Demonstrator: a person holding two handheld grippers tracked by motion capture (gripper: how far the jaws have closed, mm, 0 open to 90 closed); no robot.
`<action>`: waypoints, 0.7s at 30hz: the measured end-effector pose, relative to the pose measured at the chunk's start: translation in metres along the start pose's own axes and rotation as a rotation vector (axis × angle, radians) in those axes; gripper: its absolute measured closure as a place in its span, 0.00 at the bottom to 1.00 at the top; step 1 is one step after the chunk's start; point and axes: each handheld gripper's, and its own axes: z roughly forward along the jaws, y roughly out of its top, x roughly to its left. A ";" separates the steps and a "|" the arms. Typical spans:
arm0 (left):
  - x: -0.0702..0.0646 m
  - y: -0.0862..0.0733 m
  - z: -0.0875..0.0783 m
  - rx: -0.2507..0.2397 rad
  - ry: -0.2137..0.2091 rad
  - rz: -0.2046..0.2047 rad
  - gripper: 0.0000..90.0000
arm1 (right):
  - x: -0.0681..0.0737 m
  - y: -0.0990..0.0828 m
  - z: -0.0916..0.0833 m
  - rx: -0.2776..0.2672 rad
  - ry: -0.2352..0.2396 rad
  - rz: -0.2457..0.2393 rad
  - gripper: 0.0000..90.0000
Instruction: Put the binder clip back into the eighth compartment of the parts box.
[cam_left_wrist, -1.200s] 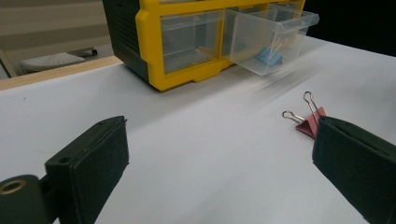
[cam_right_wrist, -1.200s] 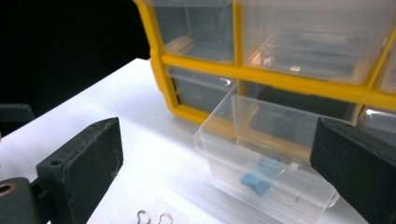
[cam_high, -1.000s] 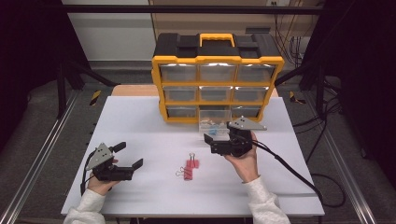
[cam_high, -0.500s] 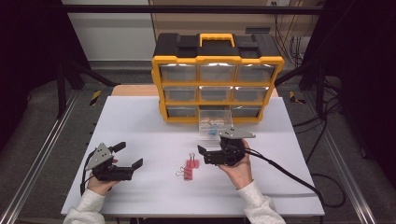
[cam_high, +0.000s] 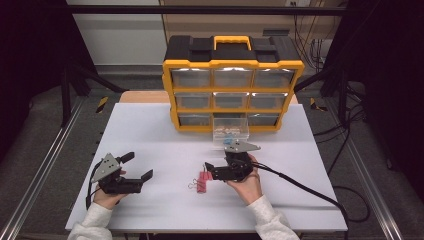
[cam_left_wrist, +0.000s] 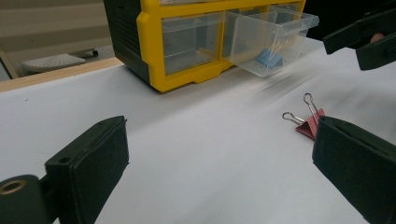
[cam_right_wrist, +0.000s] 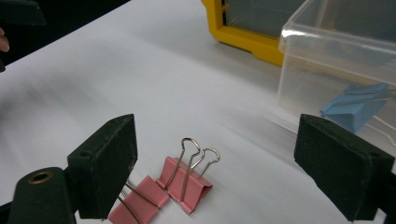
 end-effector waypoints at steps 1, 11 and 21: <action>0.000 0.000 0.000 0.001 0.000 0.000 0.04 | 0.000 0.000 0.002 0.007 -0.001 0.003 0.17; 0.000 0.000 0.000 0.001 -0.002 -0.001 0.04 | 0.003 -0.010 0.027 0.085 -0.008 -0.003 0.26; 0.001 0.000 0.000 0.001 0.000 -0.001 0.04 | 0.004 -0.016 0.042 0.133 0.000 -0.024 0.45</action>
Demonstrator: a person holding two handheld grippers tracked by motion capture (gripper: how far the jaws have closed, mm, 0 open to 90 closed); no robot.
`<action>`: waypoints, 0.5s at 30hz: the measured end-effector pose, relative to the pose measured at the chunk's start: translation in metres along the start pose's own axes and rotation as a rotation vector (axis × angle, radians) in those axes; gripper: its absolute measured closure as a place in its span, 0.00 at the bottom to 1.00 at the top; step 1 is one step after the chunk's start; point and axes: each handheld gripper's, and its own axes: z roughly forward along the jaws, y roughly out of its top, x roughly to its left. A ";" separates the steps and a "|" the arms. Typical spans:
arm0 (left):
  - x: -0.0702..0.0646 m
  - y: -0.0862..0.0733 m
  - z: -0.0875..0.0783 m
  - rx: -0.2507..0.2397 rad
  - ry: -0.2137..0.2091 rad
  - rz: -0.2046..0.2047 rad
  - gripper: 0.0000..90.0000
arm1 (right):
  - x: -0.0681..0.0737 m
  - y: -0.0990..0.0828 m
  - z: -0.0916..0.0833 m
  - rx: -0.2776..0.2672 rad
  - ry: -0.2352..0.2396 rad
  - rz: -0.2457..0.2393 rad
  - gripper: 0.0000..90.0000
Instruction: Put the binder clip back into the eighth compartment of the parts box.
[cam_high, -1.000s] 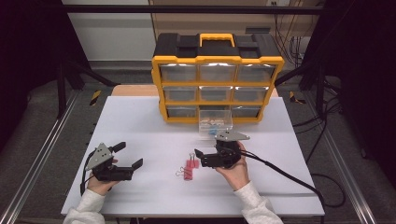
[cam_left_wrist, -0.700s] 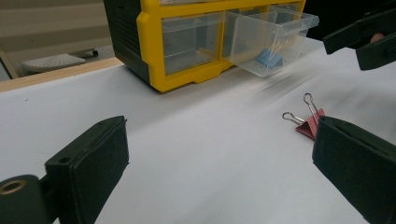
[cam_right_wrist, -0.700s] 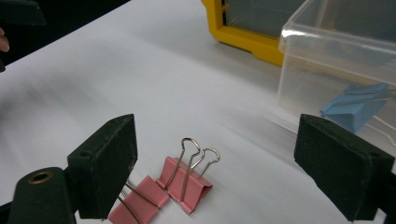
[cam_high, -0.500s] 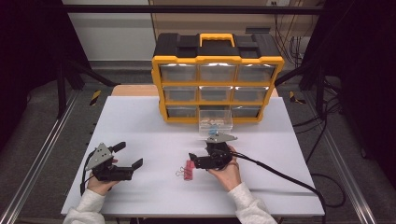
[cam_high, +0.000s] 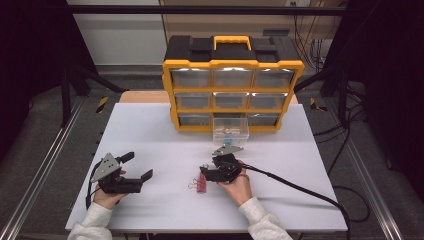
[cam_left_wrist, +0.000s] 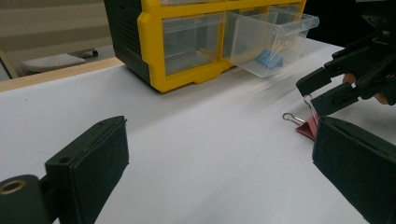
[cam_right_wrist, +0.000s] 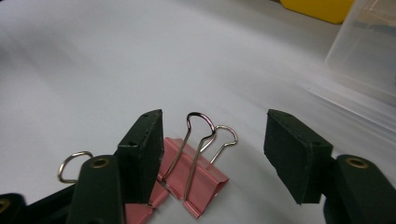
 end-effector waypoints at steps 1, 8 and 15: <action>0.000 0.000 0.000 -0.001 0.000 0.001 0.04 | 0.000 0.000 0.001 0.005 0.007 0.002 0.48; 0.000 0.000 0.000 -0.001 0.000 0.000 0.04 | -0.002 -0.001 0.006 0.020 0.041 0.027 0.63; 0.000 0.000 0.000 0.000 -0.001 -0.001 0.04 | -0.003 0.001 0.005 0.030 0.081 0.063 0.81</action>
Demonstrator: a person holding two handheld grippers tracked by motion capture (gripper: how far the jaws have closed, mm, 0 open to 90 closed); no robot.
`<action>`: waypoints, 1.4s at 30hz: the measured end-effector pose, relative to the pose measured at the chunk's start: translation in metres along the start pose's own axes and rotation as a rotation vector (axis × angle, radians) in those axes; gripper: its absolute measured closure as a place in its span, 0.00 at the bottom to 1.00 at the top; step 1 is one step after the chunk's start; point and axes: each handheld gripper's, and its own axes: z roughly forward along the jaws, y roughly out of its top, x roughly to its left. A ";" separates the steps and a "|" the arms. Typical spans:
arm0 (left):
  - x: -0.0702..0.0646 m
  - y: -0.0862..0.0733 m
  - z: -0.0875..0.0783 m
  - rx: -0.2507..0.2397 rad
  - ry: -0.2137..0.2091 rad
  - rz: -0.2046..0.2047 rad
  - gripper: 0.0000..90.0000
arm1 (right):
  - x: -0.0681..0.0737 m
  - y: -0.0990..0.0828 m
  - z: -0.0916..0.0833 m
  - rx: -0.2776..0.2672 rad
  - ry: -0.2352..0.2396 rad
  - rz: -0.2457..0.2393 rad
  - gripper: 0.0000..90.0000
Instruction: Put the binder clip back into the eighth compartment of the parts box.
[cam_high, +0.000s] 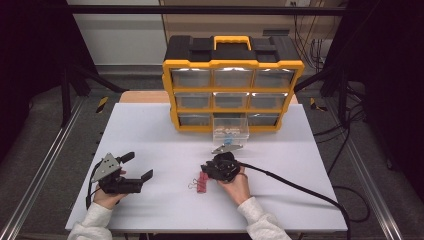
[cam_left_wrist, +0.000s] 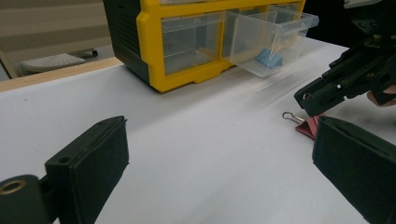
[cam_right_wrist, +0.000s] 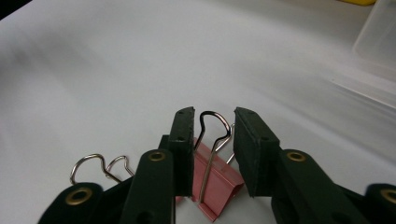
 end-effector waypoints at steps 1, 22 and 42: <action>0.000 0.000 0.000 0.000 0.001 0.000 0.04 | 0.000 0.000 0.000 0.000 0.004 -0.002 0.82; 0.000 0.000 0.000 0.001 0.000 0.002 0.04 | 0.004 0.006 -0.012 0.004 0.030 -0.018 0.99; 0.000 0.000 0.000 0.002 0.001 0.002 0.04 | 0.006 0.024 -0.053 -0.124 0.015 -0.046 0.99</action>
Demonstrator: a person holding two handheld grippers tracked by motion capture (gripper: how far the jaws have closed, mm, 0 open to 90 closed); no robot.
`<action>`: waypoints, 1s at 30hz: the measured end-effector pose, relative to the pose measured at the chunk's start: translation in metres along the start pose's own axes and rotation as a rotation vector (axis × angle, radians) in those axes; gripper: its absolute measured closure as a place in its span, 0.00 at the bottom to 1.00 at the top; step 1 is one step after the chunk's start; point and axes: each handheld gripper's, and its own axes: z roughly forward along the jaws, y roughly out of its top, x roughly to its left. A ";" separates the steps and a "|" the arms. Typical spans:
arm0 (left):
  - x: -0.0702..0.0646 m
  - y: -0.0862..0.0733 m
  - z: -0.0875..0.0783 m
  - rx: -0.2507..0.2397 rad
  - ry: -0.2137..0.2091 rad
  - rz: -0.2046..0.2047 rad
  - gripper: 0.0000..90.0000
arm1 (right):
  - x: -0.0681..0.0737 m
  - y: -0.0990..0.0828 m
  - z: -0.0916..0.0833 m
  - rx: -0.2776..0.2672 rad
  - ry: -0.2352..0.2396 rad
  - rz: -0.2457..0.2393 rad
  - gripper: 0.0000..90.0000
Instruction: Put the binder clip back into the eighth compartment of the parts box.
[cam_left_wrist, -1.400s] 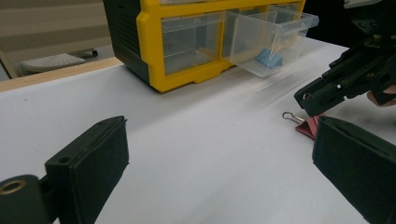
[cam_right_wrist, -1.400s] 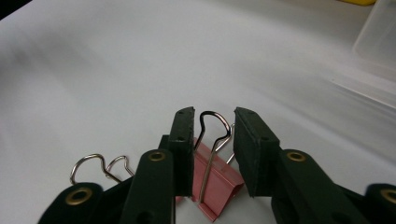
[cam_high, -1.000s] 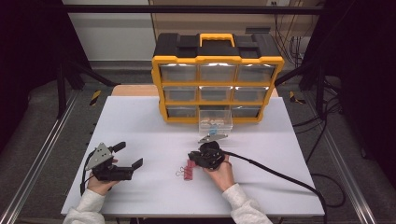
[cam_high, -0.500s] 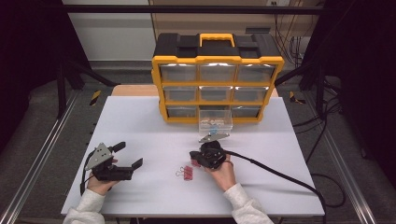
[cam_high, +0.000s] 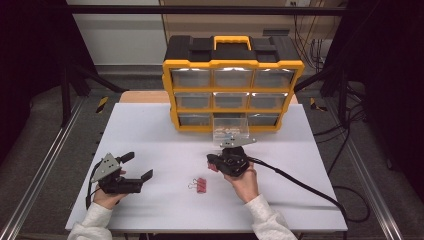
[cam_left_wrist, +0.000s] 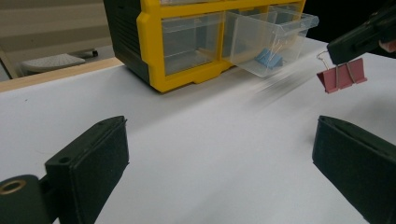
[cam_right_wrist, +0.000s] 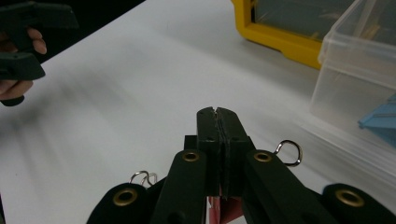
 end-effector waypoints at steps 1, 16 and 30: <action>0.000 0.000 0.000 -0.001 -0.001 0.000 0.04 | 0.000 0.002 -0.003 -0.009 -0.005 0.002 0.99; 0.001 0.000 0.000 0.001 0.002 0.000 0.04 | -0.011 0.027 -0.038 -0.119 -0.061 0.005 0.99; 0.000 0.000 0.000 0.000 0.003 -0.001 0.04 | -0.028 0.059 -0.057 -0.173 -0.139 0.012 0.99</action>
